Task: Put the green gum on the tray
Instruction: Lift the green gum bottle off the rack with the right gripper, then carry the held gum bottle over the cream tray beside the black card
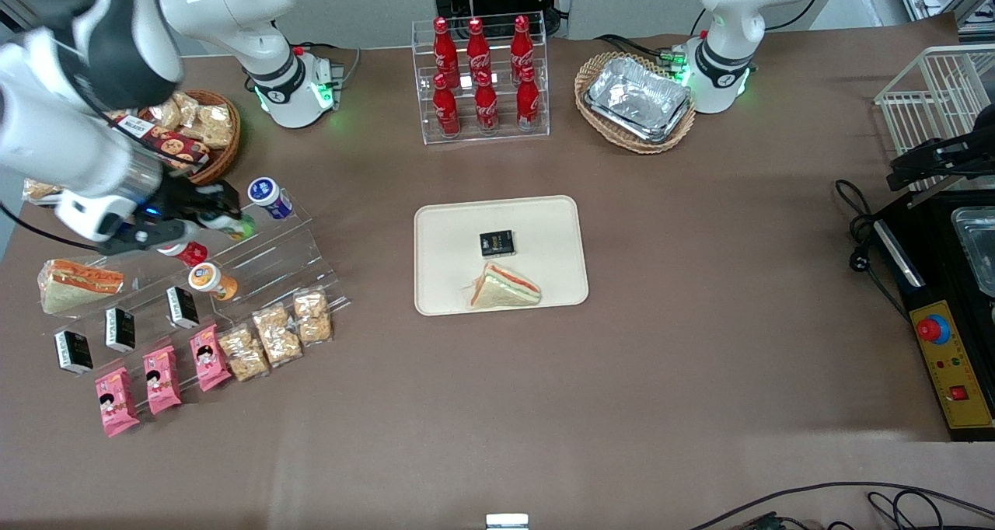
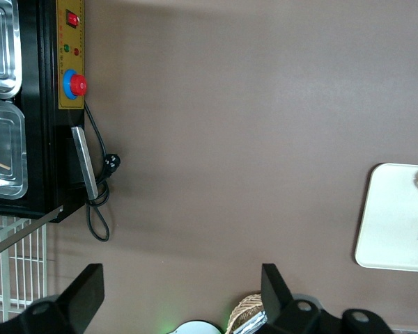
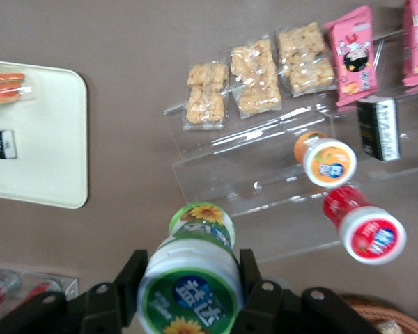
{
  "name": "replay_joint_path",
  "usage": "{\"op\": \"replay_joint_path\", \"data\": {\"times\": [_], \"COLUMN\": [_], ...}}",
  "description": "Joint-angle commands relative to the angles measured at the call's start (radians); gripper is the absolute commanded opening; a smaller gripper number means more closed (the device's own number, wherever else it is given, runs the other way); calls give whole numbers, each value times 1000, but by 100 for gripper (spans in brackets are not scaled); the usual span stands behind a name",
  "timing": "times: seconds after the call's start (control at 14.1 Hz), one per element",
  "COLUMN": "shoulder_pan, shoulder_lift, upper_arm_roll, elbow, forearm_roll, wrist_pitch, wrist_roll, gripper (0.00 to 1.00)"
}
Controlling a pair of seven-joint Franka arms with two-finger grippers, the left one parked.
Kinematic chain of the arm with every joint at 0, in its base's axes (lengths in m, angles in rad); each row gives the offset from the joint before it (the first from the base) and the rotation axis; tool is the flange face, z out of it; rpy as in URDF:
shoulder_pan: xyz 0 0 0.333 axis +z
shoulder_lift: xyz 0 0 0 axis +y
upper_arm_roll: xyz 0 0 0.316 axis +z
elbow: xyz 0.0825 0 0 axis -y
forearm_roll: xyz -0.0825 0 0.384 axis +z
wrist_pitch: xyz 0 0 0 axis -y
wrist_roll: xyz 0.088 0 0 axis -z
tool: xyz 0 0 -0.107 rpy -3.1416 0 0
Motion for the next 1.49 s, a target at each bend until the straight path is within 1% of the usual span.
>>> {"op": "replay_joint_path", "data": {"times": [0.0,0.14,0.28,0.43,0.57,0.85,0.99,1.13,1.28,1.42], "shoulder_pan": [-6,2,25,100,204,391,462,522,553,559], "shoulder_lift": [96,99,96,92,96,98,101,131,200,266], "upper_arm_roll": [-15,-10,2,28,41,39,39,39,39,39], "elbow": [254,304,298,293,281,146,37,-67,-118,-167], "forearm_roll": [-3,13,68,70,71,66,59,56,54,54], "wrist_pitch": [-204,-247,-255,-266,-232,-36,119,307,450,586], "wrist_roll": [-8,18,143,292,456,691,768,825,846,845], "gripper": [48,48,48,48,48,48,48,48,48,48]}}
